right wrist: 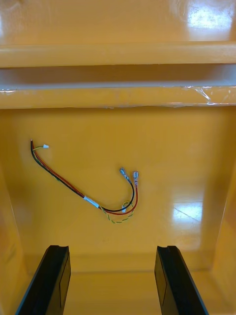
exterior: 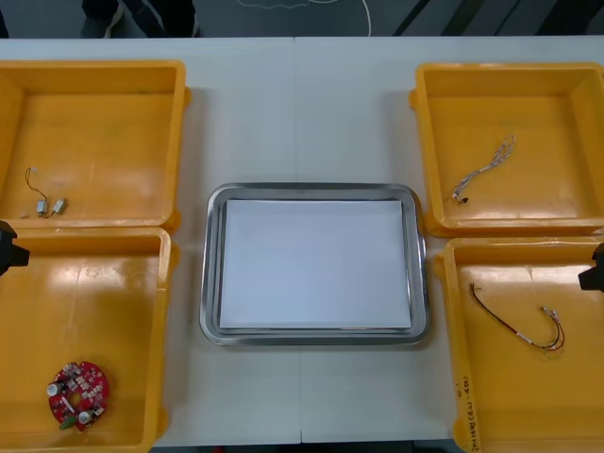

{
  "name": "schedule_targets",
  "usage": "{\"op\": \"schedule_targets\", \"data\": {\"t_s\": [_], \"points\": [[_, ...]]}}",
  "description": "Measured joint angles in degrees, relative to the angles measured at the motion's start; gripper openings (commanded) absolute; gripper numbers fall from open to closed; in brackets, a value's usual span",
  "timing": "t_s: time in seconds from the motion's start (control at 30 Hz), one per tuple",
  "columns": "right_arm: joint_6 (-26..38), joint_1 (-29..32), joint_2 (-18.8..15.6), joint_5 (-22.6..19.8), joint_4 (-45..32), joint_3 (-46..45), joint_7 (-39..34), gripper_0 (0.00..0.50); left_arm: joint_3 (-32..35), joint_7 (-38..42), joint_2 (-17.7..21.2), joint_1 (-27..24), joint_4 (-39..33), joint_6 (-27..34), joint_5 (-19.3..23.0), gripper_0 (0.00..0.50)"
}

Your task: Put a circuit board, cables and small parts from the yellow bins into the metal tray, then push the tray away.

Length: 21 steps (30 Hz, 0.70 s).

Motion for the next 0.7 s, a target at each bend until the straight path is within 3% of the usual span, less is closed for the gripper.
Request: {"op": "schedule_targets", "data": {"t_s": [0.47, 0.7], "points": [[-0.02, 2.37, -0.17, -0.31, 0.05, 0.06, 0.0, 0.5, -0.03, 0.0, 0.08, 1.28, 0.02, 0.02, 1.82, 0.5], [-0.81, 3.5, -3.62, -5.07, 0.04, 0.08, 0.07, 0.5, -0.16, 0.0, 1.04, 2.36, 0.02, 0.02, 5.31, 0.5]]}}
